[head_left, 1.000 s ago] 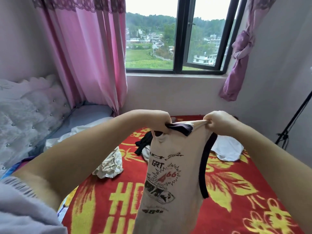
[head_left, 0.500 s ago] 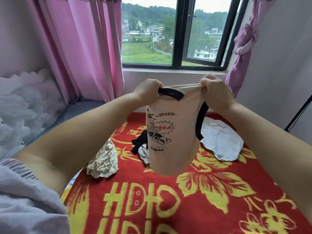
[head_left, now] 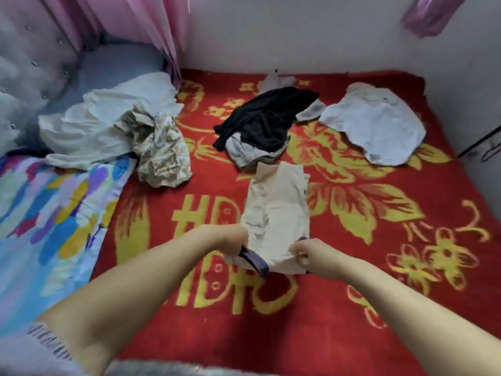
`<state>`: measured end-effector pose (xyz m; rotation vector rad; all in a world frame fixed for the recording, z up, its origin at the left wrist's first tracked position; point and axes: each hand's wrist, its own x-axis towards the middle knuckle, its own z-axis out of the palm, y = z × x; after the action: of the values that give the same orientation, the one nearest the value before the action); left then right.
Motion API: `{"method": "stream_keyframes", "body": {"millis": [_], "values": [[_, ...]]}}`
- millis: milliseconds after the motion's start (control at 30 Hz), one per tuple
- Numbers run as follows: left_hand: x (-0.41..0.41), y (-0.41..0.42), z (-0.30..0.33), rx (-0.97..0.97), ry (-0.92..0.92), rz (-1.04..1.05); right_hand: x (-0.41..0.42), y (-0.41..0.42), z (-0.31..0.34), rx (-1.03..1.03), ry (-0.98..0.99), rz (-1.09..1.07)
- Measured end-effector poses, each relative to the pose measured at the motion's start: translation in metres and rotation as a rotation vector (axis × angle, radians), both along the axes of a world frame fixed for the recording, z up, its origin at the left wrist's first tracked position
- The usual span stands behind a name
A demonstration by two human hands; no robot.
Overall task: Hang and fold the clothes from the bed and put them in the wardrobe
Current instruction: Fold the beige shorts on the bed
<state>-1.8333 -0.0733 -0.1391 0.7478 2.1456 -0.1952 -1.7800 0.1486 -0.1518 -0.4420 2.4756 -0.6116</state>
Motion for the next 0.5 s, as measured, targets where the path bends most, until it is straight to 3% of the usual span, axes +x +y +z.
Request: {"method": "stream_keyframes", "body": {"millis": [233,400,500], "values": [[0.099,-0.025,-0.156,-0.111,-0.231,-0.011,0.099,-0.043,-0.159,0.006,-0.310,0.121],[0.135,-0.042,-0.208,-0.173,-0.375,-0.024,0.140,-0.060,-0.205,0.013,-0.484,0.162],[0.140,-0.053,-0.223,-0.239,-0.535,-0.066,0.130,-0.062,-0.212,0.044,-0.695,0.229]]}}
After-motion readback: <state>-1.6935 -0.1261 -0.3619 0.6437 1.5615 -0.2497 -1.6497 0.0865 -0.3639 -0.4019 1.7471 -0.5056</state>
